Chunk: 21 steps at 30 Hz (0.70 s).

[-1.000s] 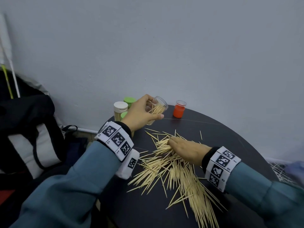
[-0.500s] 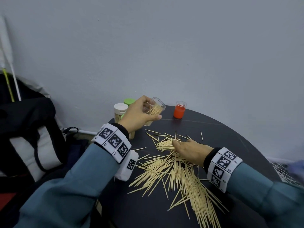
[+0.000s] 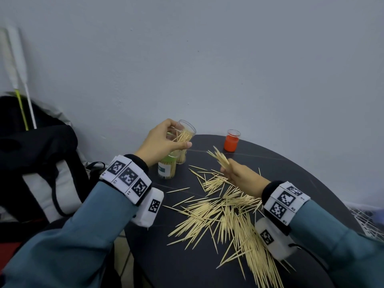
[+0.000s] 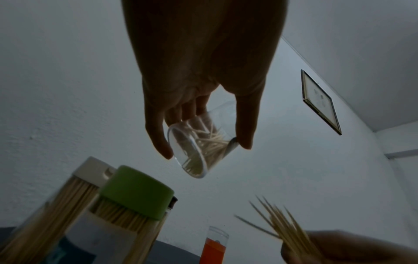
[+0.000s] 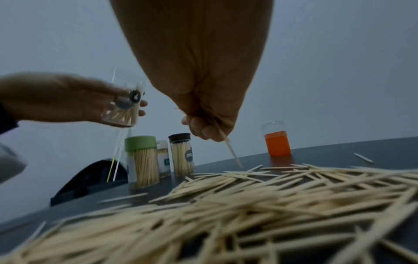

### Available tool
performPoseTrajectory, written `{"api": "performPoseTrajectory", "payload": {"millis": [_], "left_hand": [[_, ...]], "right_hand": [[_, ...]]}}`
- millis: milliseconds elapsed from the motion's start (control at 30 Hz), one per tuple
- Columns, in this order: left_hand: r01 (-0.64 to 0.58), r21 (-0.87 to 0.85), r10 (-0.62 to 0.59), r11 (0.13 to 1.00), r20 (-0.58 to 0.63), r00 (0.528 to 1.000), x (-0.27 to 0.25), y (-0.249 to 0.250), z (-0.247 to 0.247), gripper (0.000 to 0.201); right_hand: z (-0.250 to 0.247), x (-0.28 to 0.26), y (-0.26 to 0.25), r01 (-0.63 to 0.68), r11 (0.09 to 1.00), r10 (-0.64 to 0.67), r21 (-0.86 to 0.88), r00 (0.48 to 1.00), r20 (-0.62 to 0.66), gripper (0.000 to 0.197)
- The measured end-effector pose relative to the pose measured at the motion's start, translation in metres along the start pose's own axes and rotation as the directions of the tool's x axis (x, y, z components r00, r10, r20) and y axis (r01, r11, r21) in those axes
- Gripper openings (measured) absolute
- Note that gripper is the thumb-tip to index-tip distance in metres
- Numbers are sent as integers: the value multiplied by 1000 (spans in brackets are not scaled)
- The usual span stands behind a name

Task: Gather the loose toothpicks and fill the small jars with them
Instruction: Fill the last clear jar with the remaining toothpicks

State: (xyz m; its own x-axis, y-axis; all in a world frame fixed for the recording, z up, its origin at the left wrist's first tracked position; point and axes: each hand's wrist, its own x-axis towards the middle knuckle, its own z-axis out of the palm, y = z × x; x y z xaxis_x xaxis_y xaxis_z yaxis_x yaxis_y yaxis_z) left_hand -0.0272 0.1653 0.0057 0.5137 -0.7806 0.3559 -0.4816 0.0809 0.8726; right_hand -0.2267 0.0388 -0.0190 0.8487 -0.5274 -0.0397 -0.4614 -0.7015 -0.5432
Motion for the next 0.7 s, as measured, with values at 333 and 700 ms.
{"api": "performPoseTrajectory", "payload": {"millis": [333, 700], "left_hand": [[53, 97, -79, 994, 288, 954, -17, 1, -13, 43], [84, -9, -77, 996, 310, 948, -24, -7, -19, 37]], "right_hand": [[-21, 21, -64, 283, 442, 58, 852, 938, -341, 26], [28, 35, -118, 409, 332, -39, 850, 906, -421, 23]]}}
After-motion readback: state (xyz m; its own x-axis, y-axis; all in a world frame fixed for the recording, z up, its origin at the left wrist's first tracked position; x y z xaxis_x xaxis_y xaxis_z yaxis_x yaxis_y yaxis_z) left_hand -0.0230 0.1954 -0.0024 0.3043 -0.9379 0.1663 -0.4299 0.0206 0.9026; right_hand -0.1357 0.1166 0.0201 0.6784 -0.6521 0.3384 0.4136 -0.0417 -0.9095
